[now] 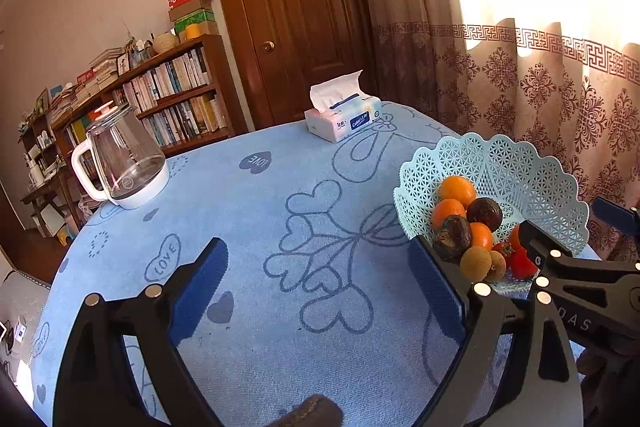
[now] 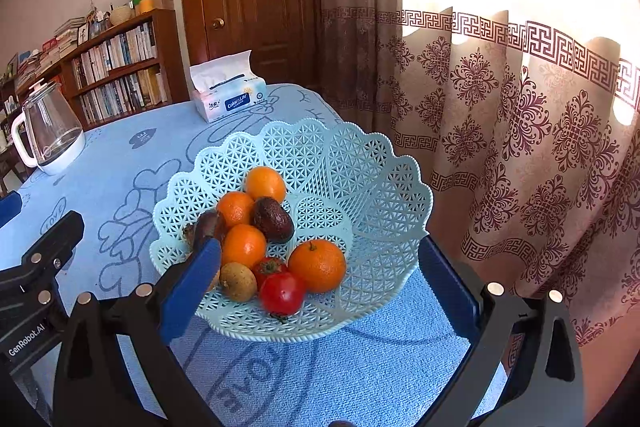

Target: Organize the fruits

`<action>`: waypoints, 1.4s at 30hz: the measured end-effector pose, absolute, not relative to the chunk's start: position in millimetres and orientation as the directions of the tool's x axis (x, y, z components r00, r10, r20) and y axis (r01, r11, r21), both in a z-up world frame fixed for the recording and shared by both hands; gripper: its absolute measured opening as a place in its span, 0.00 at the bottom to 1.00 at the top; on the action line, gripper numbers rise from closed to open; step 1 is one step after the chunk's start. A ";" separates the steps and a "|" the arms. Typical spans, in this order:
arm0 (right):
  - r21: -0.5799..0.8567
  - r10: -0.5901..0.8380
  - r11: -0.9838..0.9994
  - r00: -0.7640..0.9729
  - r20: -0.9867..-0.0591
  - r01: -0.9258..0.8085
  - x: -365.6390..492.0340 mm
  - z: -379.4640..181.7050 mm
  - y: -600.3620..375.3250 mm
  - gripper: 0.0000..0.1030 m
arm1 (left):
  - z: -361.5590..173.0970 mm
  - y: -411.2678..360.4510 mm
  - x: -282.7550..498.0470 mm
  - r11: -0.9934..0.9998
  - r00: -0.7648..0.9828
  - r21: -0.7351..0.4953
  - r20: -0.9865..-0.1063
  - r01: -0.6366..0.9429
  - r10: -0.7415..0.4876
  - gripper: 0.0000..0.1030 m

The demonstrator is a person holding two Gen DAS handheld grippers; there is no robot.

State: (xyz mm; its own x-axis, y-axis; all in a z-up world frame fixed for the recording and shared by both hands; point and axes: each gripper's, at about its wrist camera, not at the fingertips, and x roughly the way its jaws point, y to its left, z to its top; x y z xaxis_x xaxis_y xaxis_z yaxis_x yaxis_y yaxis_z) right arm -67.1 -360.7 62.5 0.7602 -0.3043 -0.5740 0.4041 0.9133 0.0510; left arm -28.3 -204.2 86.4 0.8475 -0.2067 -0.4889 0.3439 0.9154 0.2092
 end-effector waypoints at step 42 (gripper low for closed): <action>-0.010 -0.252 0.949 0.740 -0.623 0.314 -73.7 61.9 -357.5 0.97 | 74.9 -207.2 -37.2 0.902 0.880 0.328 -0.464 0.281 -0.105 0.95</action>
